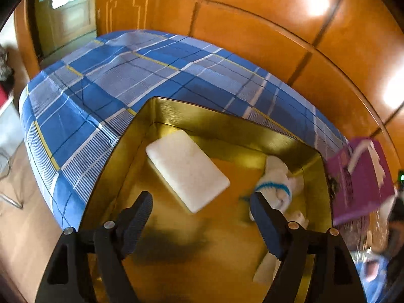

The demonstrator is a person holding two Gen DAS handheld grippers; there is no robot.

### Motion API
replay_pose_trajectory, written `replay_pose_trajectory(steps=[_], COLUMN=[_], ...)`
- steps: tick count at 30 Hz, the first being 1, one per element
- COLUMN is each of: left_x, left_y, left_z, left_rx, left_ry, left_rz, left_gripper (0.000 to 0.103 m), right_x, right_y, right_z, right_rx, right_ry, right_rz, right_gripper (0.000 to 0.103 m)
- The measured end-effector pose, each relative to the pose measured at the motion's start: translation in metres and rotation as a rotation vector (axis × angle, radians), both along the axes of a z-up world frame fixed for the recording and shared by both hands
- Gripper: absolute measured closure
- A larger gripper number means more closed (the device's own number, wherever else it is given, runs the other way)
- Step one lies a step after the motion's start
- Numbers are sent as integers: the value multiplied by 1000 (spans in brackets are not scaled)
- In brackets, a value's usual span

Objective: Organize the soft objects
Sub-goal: 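Lower the white sponge into the gold tray and open the left gripper, then carry the brown scrunchie into the gold tray and release it with the right gripper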

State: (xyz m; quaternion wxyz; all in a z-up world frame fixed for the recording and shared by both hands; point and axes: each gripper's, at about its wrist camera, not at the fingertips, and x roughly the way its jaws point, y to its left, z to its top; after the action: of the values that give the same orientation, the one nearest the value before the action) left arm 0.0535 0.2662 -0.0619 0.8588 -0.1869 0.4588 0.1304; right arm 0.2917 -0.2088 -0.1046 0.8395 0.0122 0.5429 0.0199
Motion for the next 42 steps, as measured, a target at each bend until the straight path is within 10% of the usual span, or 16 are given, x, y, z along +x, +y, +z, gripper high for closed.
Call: replay_pose_trajectory(steps=[10, 32, 42], left_x=[-19, -57, -76], left_y=[-38, -39, -23], left_z=[9, 25, 30], left_rx=[-14, 50, 95], left_ry=[-39, -118, -146], left_rz=[-99, -121, -68], left_gripper=[23, 23, 23], right_x=[-4, -63, -129], right_y=[12, 213, 298], right_z=[63, 179, 160], right_rx=[-5, 56, 182], right_ry=[-89, -320, -160], right_rz=[79, 580, 833], right_gripper=[87, 87, 86])
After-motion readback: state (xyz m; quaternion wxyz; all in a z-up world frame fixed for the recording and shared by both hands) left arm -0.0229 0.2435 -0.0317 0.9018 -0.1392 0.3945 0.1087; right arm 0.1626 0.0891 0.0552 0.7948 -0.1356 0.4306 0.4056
